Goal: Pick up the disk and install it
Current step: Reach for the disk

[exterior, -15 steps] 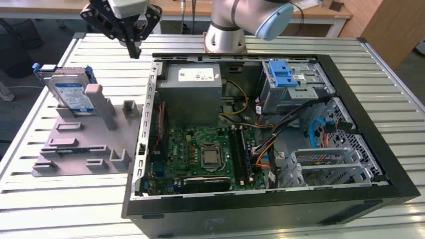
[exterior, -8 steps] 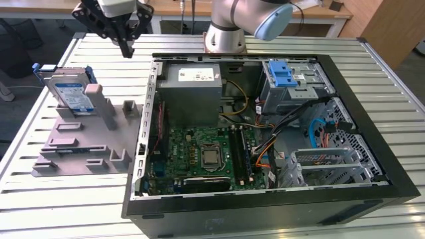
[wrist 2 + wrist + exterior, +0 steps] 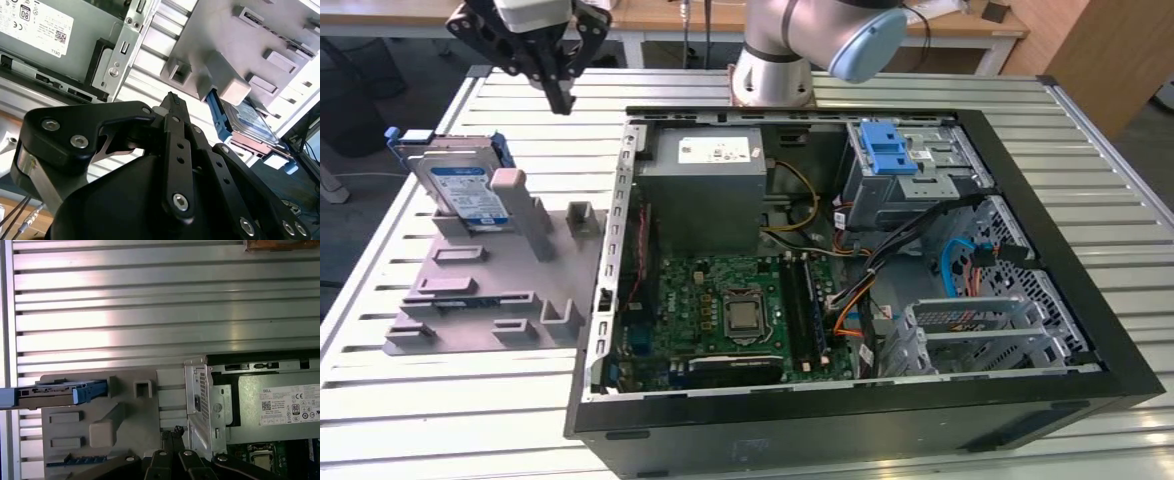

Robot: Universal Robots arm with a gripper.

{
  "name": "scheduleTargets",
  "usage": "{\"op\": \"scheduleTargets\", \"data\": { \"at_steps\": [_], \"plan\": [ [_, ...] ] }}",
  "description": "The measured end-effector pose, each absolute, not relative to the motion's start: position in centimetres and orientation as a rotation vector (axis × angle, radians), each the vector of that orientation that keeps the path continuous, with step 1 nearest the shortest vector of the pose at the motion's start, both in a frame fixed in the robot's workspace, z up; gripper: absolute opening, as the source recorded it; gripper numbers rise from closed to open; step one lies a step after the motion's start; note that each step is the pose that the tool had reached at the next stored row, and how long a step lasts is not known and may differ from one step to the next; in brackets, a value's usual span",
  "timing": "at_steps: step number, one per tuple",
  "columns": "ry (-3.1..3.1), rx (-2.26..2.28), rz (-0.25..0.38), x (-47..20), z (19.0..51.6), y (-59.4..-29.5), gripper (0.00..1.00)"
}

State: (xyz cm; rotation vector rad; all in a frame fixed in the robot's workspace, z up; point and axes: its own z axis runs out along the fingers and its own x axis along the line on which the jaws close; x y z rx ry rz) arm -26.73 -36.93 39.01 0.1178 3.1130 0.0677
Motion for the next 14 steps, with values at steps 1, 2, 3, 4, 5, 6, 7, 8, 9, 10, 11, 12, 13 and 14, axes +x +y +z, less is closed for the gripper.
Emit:
{"op": "scheduleTargets", "data": {
  "at_steps": [1,2,3,4,5,6,7,8,9,10,11,12,13,14],
  "plan": [
    [3.113,0.118,0.068,-26.9,39.0,-36.9,0.11],
    [3.113,0.118,0.068,-27.1,39.0,-36.8,0.11],
    [3.113,0.118,0.068,-27.3,39.0,-36.8,0.11],
    [3.113,0.118,0.068,-27.5,39.0,-36.8,0.11],
    [3.113,0.118,0.068,-27.7,39.0,-36.7,0.11],
    [3.113,0.118,0.068,-27.9,39.0,-36.7,0.11],
    [3.113,0.118,0.068,-28.1,39.0,-36.6,0.11],
    [3.113,0.118,0.068,-28.3,39.0,-36.6,0.11],
    [3.113,0.118,0.068,-28.5,39.0,-36.5,0.11],
    [3.113,0.118,0.068,-28.6,39.0,-36.5,0.11],
    [3.113,0.118,0.068,-28.8,39.0,-36.4,0.11],
    [3.113,0.118,0.068,-29.0,39.0,-36.4,0.11],
    [3.113,0.118,0.068,-29.2,38.9,-36.3,0.11],
    [3.113,0.118,0.068,-29.4,38.9,-36.3,0.11]
  ]
}}
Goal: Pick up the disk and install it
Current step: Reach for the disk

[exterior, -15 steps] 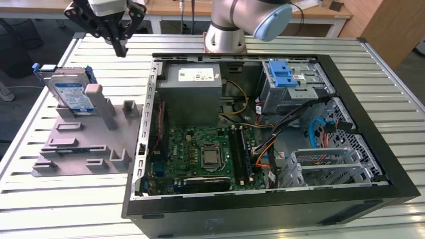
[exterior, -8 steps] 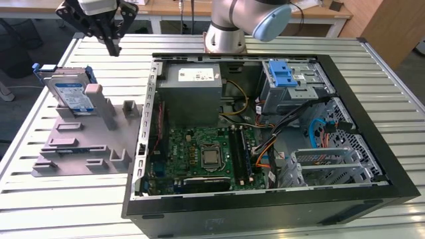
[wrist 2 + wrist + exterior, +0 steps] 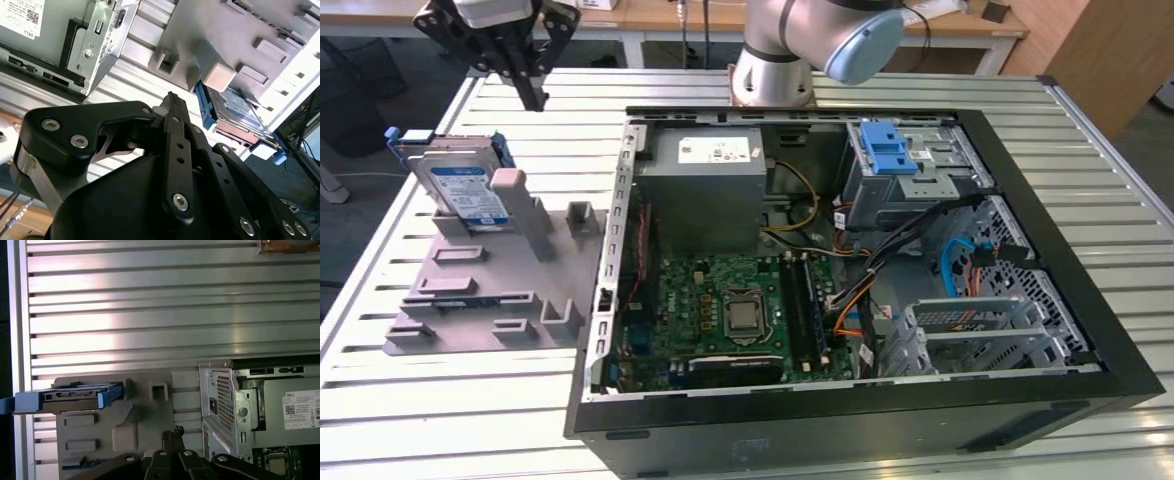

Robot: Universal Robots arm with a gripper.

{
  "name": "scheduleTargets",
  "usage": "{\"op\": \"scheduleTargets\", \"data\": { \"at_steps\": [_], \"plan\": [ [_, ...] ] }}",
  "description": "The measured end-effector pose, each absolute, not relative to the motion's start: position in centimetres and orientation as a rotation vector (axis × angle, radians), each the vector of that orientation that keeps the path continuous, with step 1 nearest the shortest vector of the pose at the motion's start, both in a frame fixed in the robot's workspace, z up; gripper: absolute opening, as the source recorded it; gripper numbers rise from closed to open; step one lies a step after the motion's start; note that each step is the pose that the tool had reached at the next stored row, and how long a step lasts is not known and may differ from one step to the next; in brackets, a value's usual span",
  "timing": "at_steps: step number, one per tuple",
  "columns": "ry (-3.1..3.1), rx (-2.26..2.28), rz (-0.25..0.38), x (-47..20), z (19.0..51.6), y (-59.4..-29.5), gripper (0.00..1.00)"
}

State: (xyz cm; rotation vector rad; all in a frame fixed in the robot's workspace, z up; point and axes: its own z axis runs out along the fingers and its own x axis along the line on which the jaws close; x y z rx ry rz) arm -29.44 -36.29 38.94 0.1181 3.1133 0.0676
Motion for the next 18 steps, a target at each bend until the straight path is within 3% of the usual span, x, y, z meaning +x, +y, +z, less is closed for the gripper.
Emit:
{"op": "scheduleTargets", "data": {
  "at_steps": [18],
  "plan": [
    [3.114,0.118,0.068,-34.4,38.9,-35.2,0.11]
  ]
}}
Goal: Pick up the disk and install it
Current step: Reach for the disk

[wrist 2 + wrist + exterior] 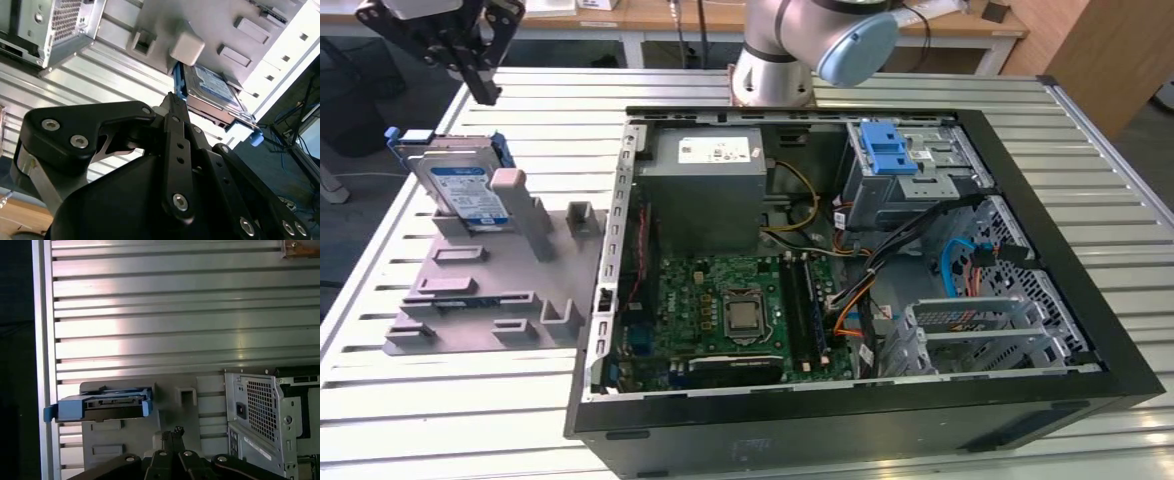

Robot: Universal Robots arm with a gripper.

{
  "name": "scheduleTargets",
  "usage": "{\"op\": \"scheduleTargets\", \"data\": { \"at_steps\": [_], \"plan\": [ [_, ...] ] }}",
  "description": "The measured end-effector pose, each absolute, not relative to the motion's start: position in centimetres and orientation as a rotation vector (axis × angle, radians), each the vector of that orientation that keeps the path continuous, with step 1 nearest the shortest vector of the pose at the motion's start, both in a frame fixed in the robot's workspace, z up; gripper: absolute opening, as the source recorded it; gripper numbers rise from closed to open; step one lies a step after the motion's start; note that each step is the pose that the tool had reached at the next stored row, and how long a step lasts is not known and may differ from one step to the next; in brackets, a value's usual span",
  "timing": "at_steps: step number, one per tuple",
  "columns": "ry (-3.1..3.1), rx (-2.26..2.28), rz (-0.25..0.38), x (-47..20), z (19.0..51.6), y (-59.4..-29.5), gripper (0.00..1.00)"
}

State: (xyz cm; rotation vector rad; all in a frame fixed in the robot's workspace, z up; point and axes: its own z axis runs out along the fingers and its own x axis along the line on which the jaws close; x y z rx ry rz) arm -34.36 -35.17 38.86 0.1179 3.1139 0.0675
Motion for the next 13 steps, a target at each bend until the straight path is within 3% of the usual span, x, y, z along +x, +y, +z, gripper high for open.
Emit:
{"op": "scheduleTargets", "data": {
  "at_steps": [13],
  "plan": [
    [3.148,0.121,0.063,-37.5,38.3,-35.1,0.11]
  ]
}}
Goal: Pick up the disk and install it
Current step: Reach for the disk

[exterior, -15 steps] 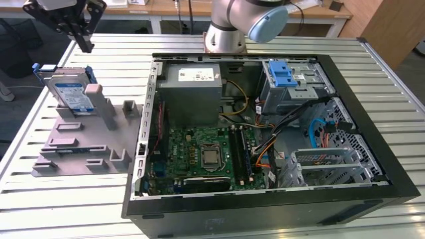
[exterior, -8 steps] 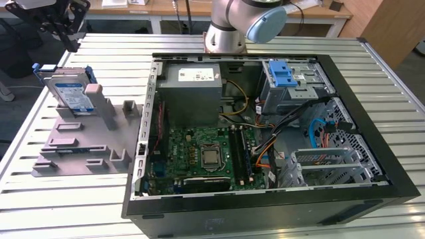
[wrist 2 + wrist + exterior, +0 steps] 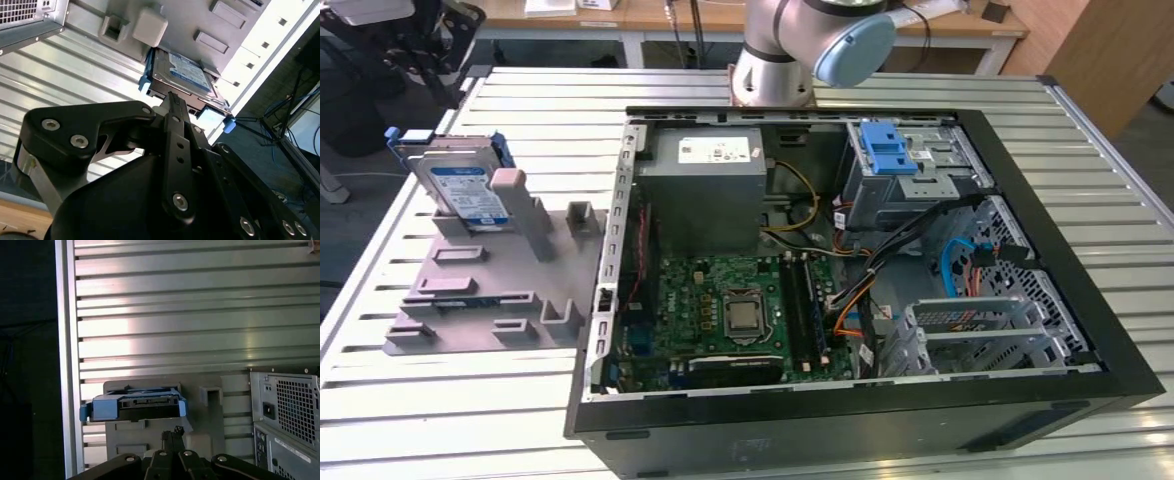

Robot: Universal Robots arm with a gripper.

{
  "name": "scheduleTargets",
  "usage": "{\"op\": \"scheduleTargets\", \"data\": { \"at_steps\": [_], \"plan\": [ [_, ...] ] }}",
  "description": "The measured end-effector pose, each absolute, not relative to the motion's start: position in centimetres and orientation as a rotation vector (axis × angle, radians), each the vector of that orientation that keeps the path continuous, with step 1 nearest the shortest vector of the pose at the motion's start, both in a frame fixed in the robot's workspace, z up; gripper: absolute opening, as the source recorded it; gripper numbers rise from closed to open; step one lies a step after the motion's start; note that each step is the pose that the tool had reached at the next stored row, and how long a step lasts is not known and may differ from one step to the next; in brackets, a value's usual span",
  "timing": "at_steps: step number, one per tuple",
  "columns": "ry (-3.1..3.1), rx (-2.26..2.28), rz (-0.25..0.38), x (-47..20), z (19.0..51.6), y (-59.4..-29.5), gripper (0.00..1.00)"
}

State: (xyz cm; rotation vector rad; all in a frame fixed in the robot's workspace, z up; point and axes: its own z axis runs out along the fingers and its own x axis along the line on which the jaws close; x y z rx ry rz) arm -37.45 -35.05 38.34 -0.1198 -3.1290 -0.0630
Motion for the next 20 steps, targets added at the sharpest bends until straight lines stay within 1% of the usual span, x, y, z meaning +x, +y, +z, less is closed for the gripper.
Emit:
{"op": "scheduleTargets", "data": {
  "at_steps": [20],
  "plan": [
    [-3.128,-0.12,-0.063,-41.7,38.0,-35.0,0.11]
  ]
}}
